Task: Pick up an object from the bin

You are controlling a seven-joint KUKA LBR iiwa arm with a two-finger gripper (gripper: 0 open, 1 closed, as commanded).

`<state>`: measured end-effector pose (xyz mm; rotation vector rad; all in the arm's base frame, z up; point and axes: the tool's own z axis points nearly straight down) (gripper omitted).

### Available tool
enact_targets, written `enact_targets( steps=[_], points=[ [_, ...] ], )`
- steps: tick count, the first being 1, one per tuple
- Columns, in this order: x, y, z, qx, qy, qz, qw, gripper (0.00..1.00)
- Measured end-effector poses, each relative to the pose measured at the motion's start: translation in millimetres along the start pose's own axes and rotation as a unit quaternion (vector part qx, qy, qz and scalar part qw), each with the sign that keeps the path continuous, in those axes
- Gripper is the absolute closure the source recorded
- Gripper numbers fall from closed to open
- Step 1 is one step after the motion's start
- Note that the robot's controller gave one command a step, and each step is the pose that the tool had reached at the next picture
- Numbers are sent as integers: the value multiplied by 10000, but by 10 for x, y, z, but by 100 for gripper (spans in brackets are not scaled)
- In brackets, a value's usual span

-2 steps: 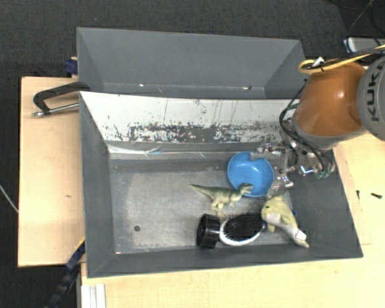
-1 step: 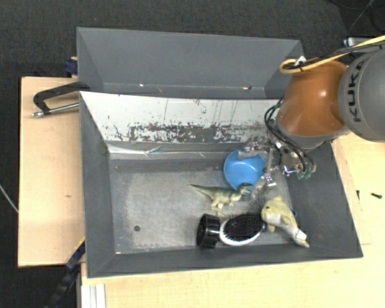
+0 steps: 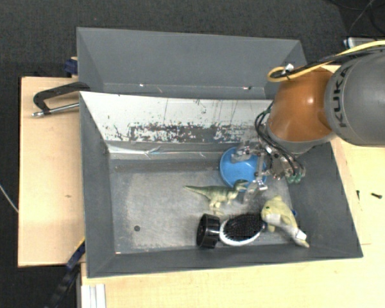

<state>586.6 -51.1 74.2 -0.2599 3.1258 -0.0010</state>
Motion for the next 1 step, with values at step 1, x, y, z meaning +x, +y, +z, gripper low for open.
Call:
enact_targets(
  steps=[1],
  points=[
    [-11,-1,-20,-6,10,4,10000,0]
  ],
)
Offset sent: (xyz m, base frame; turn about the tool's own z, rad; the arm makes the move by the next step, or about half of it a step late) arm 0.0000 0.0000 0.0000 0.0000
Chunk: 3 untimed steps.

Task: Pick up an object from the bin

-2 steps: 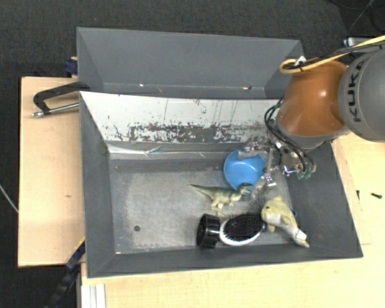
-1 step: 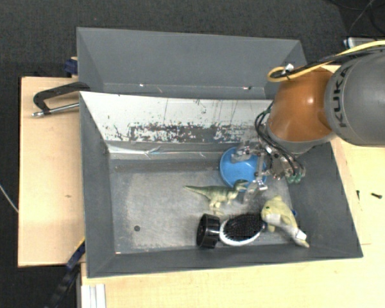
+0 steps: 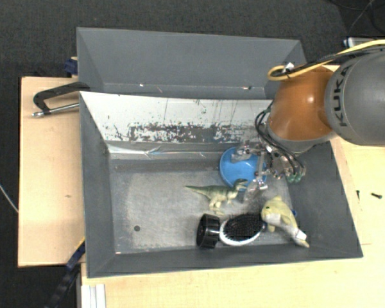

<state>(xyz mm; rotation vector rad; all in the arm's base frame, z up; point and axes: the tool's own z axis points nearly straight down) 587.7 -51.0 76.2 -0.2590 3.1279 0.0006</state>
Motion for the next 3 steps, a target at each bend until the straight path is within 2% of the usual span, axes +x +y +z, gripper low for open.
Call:
enact_targets(
  steps=[1,2,3],
  points=[
    [44,-11,-14,-11,134,-4,9999,100],
    [9,-12,-995,16,-59,2,10000,100],
    [-11,-11,-1172,9,-32,8,10000,100]
  ],
)
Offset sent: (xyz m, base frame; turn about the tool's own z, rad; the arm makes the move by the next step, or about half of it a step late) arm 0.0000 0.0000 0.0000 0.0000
